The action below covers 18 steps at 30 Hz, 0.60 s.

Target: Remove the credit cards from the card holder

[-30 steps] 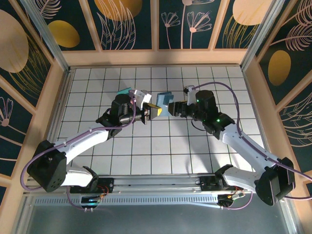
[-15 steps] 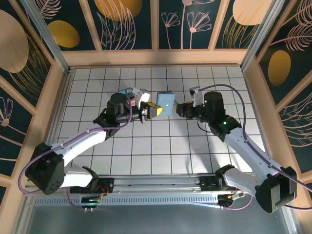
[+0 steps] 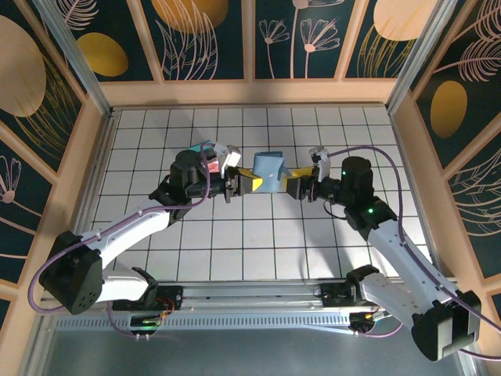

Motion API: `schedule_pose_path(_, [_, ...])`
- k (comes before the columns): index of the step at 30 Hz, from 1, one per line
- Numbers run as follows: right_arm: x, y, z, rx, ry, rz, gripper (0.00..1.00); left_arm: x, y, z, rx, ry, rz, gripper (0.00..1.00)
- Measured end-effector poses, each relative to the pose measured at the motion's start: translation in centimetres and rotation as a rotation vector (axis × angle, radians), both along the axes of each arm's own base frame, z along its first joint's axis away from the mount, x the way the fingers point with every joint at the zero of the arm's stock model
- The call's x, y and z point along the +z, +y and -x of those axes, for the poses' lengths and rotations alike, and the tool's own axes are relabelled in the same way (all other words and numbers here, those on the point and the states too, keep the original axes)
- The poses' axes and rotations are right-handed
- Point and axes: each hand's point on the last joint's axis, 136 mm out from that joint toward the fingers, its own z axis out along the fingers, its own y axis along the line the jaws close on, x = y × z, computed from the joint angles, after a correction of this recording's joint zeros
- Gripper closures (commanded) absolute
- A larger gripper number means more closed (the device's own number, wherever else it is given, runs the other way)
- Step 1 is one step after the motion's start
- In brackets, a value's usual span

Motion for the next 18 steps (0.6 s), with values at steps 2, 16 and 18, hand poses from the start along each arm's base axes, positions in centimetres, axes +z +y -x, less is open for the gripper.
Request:
schedule_pose_path(2, [0.8, 0.1, 0.5, 0.025, -0.034, -0.012, 0.4, 0.1, 0.0, 0.2, -0.013, -0.002, 0.005, 1.0])
schedule_pose_path(16, [2.8, 0.4, 1.3, 0.097, -0.128, -0.047, 0.51, 1.6, 0.2, 2.9, -0.133, -0.04, 0.062, 1.0])
schedule_pose_path(18, [3.1, 0.4, 1.5, 0.113, -0.14, -0.058, 0.53, 1.7, 0.2, 3.3, -0.152, -0.045, 0.069, 1.0])
